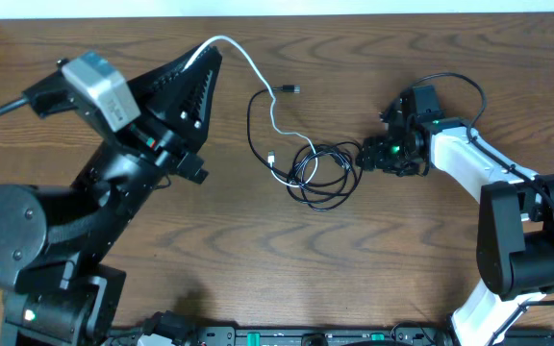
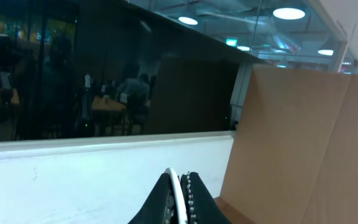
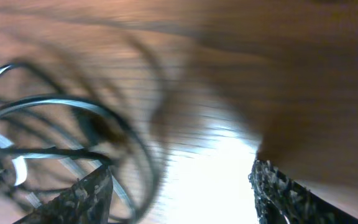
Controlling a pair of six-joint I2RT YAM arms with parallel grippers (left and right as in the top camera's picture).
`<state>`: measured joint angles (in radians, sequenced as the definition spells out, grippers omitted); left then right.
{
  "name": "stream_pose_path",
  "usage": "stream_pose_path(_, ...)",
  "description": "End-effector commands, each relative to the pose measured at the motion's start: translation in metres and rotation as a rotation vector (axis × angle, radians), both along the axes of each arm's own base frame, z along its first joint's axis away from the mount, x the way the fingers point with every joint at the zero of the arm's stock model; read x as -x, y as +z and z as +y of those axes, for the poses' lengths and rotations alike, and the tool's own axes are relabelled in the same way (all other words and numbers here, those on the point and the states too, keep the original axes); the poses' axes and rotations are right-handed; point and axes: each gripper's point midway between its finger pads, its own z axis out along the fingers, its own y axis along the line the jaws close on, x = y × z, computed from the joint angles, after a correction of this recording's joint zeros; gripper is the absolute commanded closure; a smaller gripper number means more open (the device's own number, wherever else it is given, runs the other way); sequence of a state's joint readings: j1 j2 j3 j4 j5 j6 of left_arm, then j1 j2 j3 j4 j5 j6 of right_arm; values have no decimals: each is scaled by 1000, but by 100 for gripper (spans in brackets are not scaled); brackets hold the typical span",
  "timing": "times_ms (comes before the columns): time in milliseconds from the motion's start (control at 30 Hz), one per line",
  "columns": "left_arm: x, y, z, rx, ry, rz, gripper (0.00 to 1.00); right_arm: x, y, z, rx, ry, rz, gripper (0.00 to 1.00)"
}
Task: Untangle cables
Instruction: 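Move the right gripper onto the black cable pile and grasp it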
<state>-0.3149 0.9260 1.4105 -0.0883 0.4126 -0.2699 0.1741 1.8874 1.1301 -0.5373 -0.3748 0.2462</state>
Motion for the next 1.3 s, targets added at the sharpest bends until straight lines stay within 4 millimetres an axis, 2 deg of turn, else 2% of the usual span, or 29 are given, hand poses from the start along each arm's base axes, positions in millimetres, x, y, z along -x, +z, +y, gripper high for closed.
stream_pose_path(0,8,17,4,49,-6,-19,92,-1,30,34,-180,217,-96,34)
stream_pose_path(167,14,31,6,86,-16,-63,93,-12,90,60,-223,374,-293,18)
stream_pose_path(233,16,36,7,99,-20,-71,93,-14,107,73,-241,420,-350,16)
stream_pose_path(300,17,37,7,102,-22,-71,93,-15,112,86,-247,454,-385,18)
stream_pose_path(400,16,34,7,108,-26,-50,93,-11,106,103,-247,521,-406,19)
stream_pose_path(600,14,29,6,105,-26,-28,93,-2,66,139,-256,612,-369,21)
stream_pose_path(700,12,26,6,100,-25,-12,93,-7,45,147,-256,609,-363,30)
stream_pose_path(767,10,22,5,95,-25,3,92,-16,37,151,-264,580,-369,46)
stream_pose_path(800,9,19,5,91,-24,16,93,-21,35,150,-256,555,-373,72)
stream_pose_path(833,6,16,4,87,-23,31,93,-27,34,148,-239,512,-370,91)
stream_pose_path(867,4,12,3,87,-24,54,92,-30,34,146,-228,486,-367,99)
stream_pose_path(967,-5,-5,0,80,-26,133,92,-41,54,139,-207,442,-408,99)
stream_pose_path(1067,-19,-27,-4,53,-21,220,93,-50,87,127,-191,402,-467,99)
stream_pose_path(1167,-33,-51,-9,24,-15,315,92,-49,131,113,-195,378,-534,99)
stream_pose_path(1267,-48,-72,-13,3,-11,389,92,-44,157,101,-165,372,-583,99)
